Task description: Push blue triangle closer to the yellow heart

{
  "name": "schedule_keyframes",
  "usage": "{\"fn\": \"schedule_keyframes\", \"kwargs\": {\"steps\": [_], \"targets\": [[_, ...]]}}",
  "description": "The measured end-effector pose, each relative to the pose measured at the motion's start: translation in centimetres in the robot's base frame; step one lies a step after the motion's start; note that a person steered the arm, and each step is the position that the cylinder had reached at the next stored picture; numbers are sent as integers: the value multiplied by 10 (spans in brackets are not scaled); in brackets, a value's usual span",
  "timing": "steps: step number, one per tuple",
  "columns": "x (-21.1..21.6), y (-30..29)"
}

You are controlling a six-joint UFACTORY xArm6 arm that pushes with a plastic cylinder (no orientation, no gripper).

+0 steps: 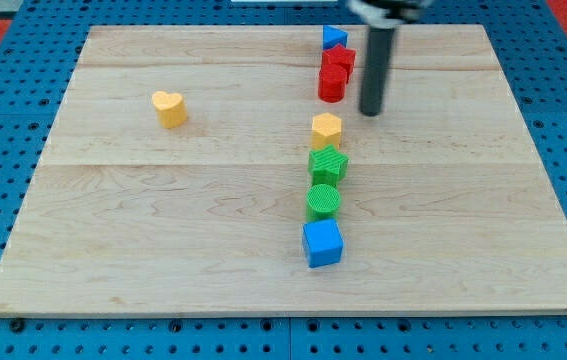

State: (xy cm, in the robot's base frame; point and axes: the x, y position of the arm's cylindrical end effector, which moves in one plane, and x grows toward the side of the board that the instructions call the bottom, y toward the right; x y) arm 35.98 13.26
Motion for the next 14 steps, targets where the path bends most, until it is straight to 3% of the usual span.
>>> {"fn": "schedule_keyframes", "kwargs": {"steps": [1,2,3,5,7,8,9,10,11,12,14], "targets": [[44,-67],[12,-192],[13,-236],[0,15],[-152,-31],[-156,-63],[-98,-131],[-91,-131],[-132,-134],[-131,-53],[-47,-129]]}}
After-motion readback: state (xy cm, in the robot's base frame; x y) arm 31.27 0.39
